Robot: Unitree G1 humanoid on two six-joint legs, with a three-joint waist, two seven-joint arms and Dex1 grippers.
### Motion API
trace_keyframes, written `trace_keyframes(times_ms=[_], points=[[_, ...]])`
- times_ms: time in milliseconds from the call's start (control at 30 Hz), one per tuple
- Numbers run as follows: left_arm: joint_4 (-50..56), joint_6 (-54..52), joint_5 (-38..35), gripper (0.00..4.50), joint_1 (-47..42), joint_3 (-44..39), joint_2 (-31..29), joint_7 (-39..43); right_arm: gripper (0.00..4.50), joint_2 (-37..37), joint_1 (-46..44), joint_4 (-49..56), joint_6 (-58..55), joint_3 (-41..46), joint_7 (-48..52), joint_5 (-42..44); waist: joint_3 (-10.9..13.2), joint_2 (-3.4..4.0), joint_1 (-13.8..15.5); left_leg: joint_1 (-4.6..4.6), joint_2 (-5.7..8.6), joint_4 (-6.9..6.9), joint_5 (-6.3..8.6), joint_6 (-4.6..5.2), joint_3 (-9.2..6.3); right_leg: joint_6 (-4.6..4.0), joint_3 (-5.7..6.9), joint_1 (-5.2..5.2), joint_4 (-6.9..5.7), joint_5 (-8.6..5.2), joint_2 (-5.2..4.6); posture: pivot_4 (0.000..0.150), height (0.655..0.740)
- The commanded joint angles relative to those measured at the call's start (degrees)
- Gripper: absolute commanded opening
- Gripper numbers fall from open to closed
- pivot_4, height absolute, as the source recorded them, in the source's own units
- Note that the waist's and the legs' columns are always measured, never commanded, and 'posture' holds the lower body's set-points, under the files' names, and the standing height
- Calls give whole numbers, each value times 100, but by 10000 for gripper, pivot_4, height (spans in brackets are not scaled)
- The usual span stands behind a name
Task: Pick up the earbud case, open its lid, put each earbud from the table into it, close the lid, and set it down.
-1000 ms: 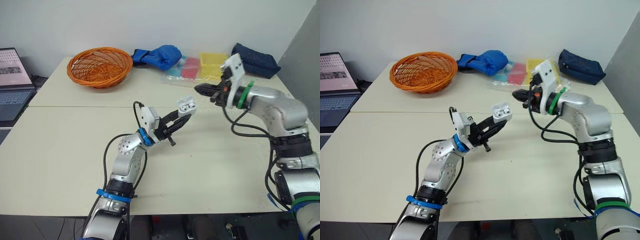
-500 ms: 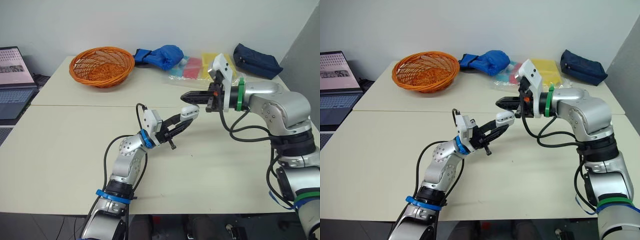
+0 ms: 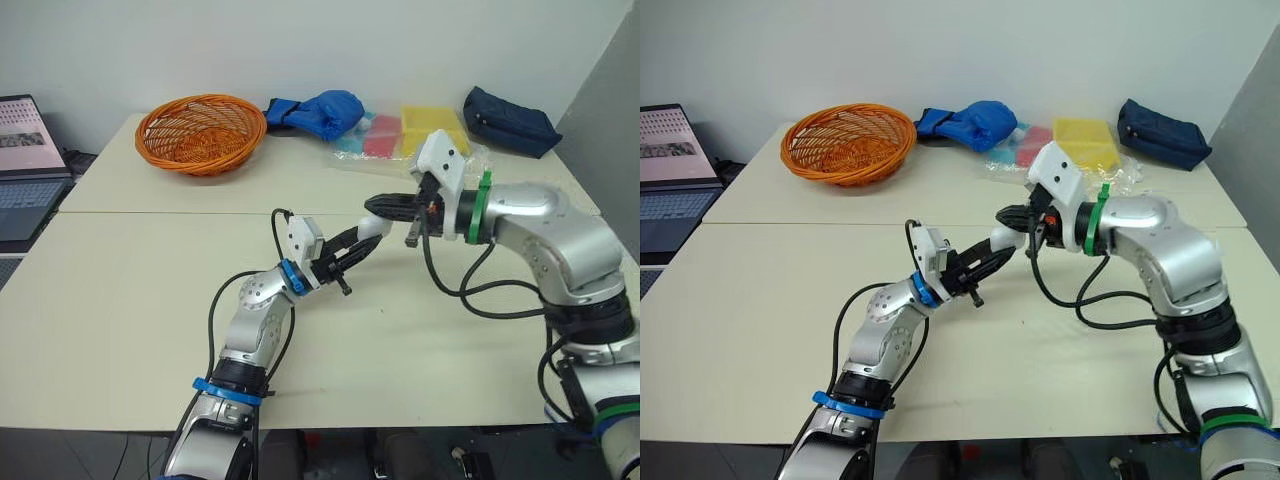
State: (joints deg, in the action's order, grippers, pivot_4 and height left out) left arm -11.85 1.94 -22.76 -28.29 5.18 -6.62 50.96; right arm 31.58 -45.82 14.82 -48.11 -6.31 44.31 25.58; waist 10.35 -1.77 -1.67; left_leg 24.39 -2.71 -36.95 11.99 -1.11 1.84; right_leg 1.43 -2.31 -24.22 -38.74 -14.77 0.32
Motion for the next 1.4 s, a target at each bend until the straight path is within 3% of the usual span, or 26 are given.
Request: trace_keyframes(times_ms=[33,167,333,467,500,633,1033,1400], points=[[248,-346,-210,7483,-307,-83,-140,141,366,209,-51,166,205,836,123,379,0,0,15,0,1,-2,0,0,0,1,0,0,-1,0,-1,1500,7400],[292,-1966,-504,7483,-701,-127,-696,112,9825,732,483,127,653,1345,614,519,0,-1,18,1,4,-1,0,0,-3,2,7,7,11,0,-2,1500,7400],[412,-4277,-1123,7483,-943,-446,-1100,-514,27998,918,1329,241,1613,1386,1112,417,1,1,-30,-1,-2,6,0,0,-8,3,7,5,12,-2,4,1500,7400],[453,-5390,-1475,7483,-1013,-644,-1270,-678,42647,895,1689,219,2163,1285,1349,328,1,0,-52,-8,-2,4,0,0,-11,3,-1,1,-2,-2,6,1500,7400],[380,-5976,-1680,7483,-1077,-803,-1252,-878,44576,909,1847,178,2442,1232,1507,241,1,0,-51,-10,-2,3,0,0,-10,3,1,2,-5,-2,6,1500,7400],[25,-7389,-2008,7483,-1272,-1270,-1054,-1583,44576,919,2238,81,3007,1036,1877,120,3,-3,-19,-16,0,-1,0,0,-11,2,9,10,-10,-2,6,1500,7400],[-817,-7576,-1506,7483,-1273,-1555,-561,-2582,44576,674,2695,-324,3906,529,1902,-404,3,-6,-16,-44,3,3,0,-2,-9,2,-8,19,-19,-1,3,1500,7400],[-231,-8238,-1667,41060,-1061,-2201,-822,-3037,45000,596,2423,-654,4007,506,1854,-451,2,-5,-61,-62,0,3,0,-2,-11,0,-15,28,-24,1,8,1500,7400]])
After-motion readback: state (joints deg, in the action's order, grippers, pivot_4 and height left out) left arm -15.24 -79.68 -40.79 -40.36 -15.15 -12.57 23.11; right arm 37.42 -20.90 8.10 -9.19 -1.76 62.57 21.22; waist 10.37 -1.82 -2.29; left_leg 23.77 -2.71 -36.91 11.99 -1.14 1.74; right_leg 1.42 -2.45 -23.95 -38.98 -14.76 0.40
